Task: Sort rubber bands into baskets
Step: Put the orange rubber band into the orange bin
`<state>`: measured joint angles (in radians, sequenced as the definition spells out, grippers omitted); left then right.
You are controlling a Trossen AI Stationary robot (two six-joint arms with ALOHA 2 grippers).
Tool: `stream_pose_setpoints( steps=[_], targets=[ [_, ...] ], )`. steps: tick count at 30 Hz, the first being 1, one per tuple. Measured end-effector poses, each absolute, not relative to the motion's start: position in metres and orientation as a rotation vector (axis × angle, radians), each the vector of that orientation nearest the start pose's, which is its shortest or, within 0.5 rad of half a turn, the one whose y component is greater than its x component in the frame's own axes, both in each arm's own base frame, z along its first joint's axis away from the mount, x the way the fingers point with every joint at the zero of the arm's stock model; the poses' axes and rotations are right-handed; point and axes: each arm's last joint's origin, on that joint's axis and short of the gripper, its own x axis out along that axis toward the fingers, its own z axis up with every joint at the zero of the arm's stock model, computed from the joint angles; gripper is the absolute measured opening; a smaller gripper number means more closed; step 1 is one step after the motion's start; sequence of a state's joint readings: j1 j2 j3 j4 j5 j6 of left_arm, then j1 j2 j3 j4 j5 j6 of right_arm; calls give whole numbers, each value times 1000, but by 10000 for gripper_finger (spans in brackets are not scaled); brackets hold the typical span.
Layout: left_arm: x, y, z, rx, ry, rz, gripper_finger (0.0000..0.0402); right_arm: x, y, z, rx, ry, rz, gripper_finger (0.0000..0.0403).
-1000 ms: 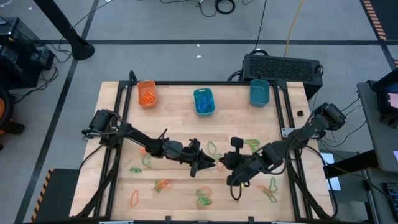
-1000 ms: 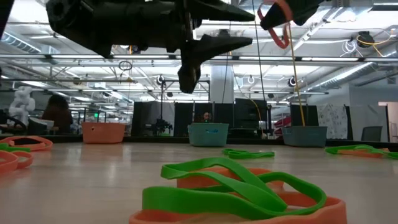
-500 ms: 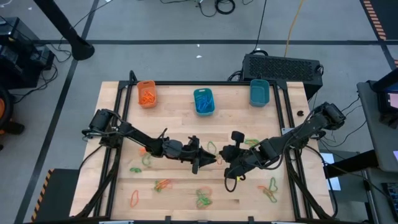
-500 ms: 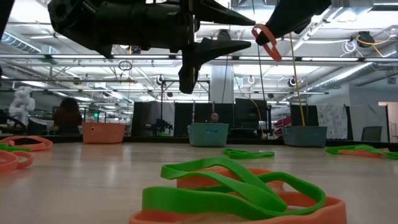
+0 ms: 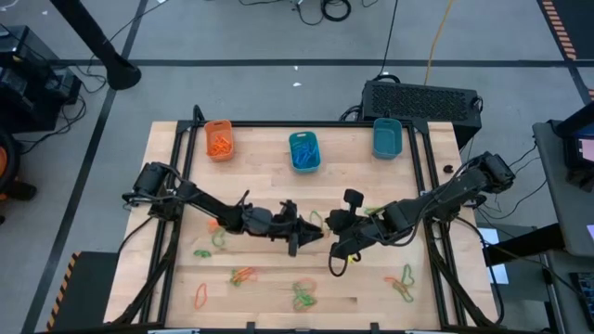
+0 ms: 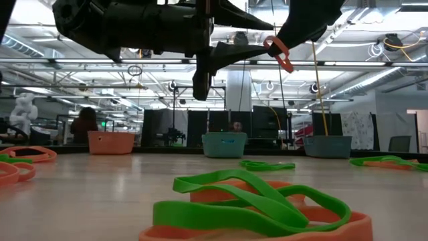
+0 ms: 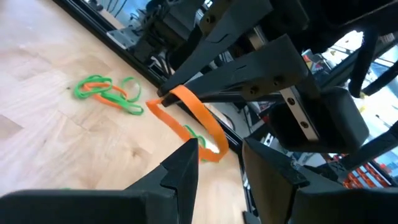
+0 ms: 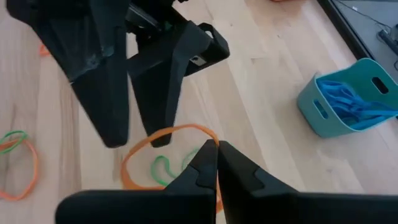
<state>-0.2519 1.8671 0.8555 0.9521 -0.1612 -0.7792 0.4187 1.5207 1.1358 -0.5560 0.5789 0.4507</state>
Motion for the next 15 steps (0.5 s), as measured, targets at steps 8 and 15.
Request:
stream_pose_setpoints(
  steps=[8, 15],
  targets=[
    [366, -79, 173, -763, 86, -16, 132, 293, 110, 253, -27, 773, -337, 0],
    [366, -79, 173, -728, 89, -8, 132, 294, 109, 252, -27, 774, -340, 0]
  ],
)
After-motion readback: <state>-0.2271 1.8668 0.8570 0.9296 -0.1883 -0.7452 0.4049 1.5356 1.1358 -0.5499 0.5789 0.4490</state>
